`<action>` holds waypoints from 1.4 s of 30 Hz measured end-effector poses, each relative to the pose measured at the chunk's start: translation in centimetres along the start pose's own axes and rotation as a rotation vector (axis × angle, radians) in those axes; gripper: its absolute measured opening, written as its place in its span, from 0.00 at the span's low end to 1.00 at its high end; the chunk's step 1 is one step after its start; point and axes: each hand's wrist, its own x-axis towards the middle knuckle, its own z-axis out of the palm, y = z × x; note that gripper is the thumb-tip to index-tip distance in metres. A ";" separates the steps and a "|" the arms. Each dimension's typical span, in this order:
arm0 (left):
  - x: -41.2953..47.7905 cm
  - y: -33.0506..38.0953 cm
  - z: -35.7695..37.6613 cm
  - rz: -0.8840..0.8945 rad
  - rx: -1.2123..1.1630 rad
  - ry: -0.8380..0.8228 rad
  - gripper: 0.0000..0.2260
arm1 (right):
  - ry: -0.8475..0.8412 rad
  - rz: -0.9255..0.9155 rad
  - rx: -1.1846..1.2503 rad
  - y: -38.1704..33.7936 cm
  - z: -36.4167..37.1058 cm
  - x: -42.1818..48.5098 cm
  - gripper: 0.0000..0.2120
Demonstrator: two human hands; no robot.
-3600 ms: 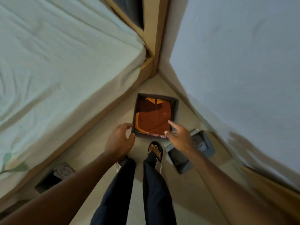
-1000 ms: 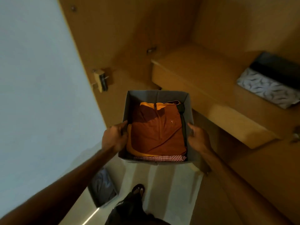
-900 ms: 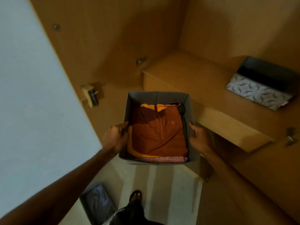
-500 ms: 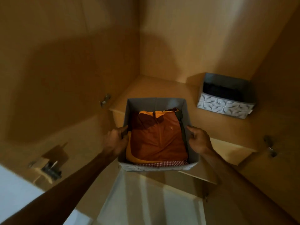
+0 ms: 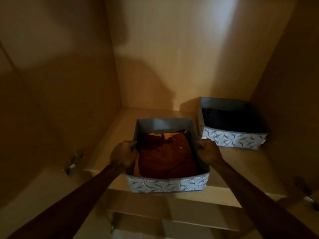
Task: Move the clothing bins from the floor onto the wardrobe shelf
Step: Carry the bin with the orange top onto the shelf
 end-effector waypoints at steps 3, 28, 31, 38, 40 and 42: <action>5.1 0.9 -0.6 0.014 -0.080 -0.027 0.09 | 0.026 0.050 0.009 -0.5 -0.7 4.1 0.13; 12.3 -0.9 3.7 0.378 0.362 -0.196 0.51 | -0.124 0.031 -0.402 -0.9 3.9 6.1 0.50; 11.9 -1.8 4.9 0.455 0.500 -0.089 0.51 | -0.042 0.027 -0.485 -0.6 4.6 5.8 0.55; 13.1 -1.9 5.7 0.496 0.524 -0.094 0.60 | -0.046 0.022 -0.442 -0.9 5.0 7.1 0.57; 13.7 -1.6 5.5 0.461 0.505 -0.059 0.62 | -0.057 0.016 -0.437 -1.1 5.4 7.3 0.57; 14.5 -1.5 5.2 0.400 0.499 -0.062 0.62 | -0.068 0.003 -0.431 -1.5 5.7 7.5 0.57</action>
